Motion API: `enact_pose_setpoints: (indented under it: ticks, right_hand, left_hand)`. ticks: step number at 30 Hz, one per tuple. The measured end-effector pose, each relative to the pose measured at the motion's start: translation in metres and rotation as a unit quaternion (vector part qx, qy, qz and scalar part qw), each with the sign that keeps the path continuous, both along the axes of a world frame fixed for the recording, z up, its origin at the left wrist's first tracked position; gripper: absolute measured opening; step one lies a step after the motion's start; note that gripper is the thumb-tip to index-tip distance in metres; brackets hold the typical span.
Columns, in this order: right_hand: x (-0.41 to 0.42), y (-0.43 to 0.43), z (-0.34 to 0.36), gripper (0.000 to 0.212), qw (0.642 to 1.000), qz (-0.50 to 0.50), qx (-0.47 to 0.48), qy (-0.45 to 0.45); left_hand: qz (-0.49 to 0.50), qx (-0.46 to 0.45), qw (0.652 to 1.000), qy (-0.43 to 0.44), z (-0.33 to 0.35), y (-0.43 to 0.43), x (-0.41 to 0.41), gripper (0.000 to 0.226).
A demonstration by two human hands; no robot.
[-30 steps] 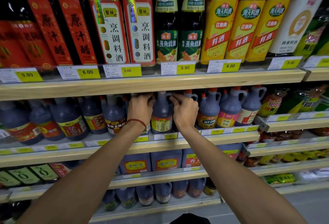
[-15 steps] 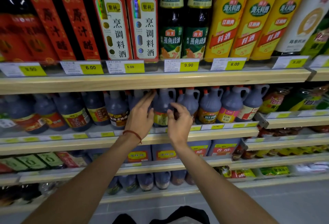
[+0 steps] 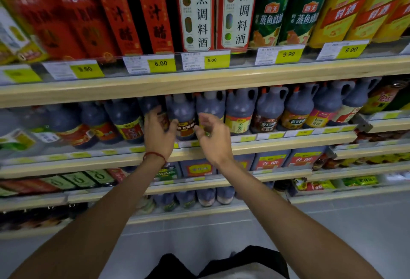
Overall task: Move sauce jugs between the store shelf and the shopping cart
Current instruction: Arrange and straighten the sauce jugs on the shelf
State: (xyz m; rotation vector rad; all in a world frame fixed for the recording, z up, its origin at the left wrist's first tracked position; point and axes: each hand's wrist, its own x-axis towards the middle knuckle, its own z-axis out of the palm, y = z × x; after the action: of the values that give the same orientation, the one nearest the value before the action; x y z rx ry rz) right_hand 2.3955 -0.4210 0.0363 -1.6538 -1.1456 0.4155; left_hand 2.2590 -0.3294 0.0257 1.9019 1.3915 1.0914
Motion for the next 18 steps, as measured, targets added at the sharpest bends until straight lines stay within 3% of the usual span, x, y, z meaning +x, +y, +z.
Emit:
enact_pose_setpoints:
  ticks: [7, 13, 16, 18]
  right_hand:
    - [-0.025, 0.034, 0.000, 0.049, 0.998, -0.054, -0.027, -0.001]
    - [-0.040, 0.047, -0.007, 0.052, 0.994, -0.109, -0.012, 0.016]
    - [-0.042, 0.045, -0.014, 0.053, 0.993, -0.116, -0.016, 0.027]
    - [-0.046, 0.044, -0.017, 0.054, 0.993, -0.116, -0.011, 0.035]
  left_hand:
    - [-0.116, -0.032, 0.993, -0.005, 0.016, 0.045, -0.008, 0.058]
    - [-0.097, 0.019, 0.989, 0.111, 0.028, 0.070, -0.007, 0.034]
    - [-0.086, 0.067, 0.977, 0.181, 0.029, 0.080, -0.004, 0.035]
    - [-0.097, 0.095, 0.974, 0.183, 0.026, 0.082, -0.001, 0.034]
